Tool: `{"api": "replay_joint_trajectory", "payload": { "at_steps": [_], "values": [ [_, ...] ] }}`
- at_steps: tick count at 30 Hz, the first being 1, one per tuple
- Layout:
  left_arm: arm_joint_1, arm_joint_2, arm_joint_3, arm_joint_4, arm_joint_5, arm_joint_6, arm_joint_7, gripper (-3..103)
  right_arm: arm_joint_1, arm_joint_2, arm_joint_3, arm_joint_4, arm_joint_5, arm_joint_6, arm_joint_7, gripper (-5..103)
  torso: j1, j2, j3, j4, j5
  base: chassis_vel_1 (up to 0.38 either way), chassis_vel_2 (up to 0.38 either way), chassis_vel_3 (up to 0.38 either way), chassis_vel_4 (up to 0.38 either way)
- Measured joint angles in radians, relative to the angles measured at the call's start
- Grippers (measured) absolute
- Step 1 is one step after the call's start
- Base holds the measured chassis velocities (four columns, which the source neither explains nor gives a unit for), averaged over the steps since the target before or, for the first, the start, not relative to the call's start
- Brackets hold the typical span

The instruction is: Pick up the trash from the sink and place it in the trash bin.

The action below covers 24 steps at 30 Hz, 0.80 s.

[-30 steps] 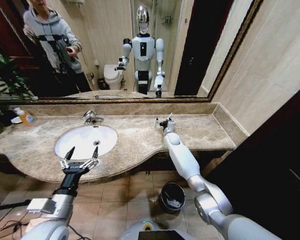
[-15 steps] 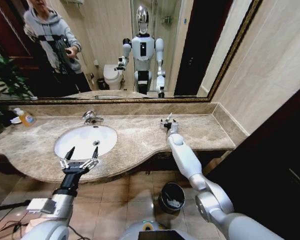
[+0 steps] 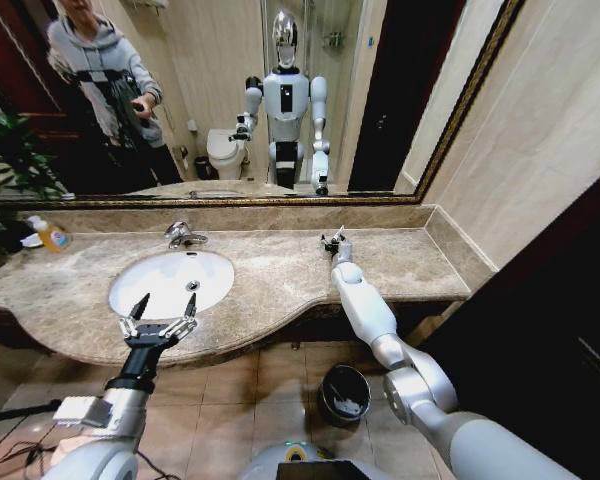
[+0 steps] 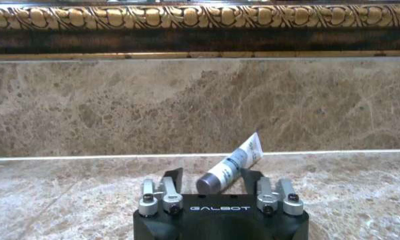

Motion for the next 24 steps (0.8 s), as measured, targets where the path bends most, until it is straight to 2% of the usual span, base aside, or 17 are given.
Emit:
{"api": "replay_joint_trajectory", "payload": {
  "at_steps": [3,4,8,9,10,12,24],
  "values": [
    [0.0,0.0,0.0,0.0,0.0,0.0,0.0,100,-0.006,-0.003,0.001,0.003,0.002,0.0,0.0,50,0.0,0.0,0.0,0.0,0.0,0.0,0.0,0.0,0.0],
    [0.0,0.0,0.0,0.0,0.0,0.0,0.0,100,-0.006,-0.003,0.001,0.003,0.002,0.0,0.0,50,0.0,0.0,0.0,0.0,0.0,0.0,0.0,0.0,0.0],
    [0.0,0.0,0.0,0.0,0.0,0.0,0.0,100,-0.019,-0.007,0.001,0.011,0.003,0.0,0.0,28,0.0,0.0,0.0,0.0,-0.0001,0.0,0.0,0.0,0.0],
    [0.0,0.0,0.0,0.0,0.0,0.0,0.0,100,-0.019,-0.007,0.001,0.011,0.003,0.0,0.0,28,0.0,0.0,0.0,0.0,-0.0001,0.0,0.0,0.0,0.0],
    [0.0,0.0,0.0,0.0,0.0,0.0,0.0,100,-0.021,-0.008,0.001,0.012,0.004,0.0,0.0,22,0.0,0.0,0.0,0.0,0.0,0.0,0.0,0.0,0.0],
    [0.0,0.0,0.0,0.0,0.0,0.0,0.0,100,-0.024,-0.011,0.001,0.019,0.009,0.0,0.0,19,0.0,0.0,0.0,0.0,0.0001,0.0,0.0,0.0,0.0],
    [0.0,0.0,0.0,0.0,0.0,0.0,0.0,100,-0.076,-0.035,-0.008,0.117,0.048,-0.016,0.01,17,0.0,0.0,0.0,0.0,0.0001,0.0,0.0,0.0,0.0]
  ]
}}
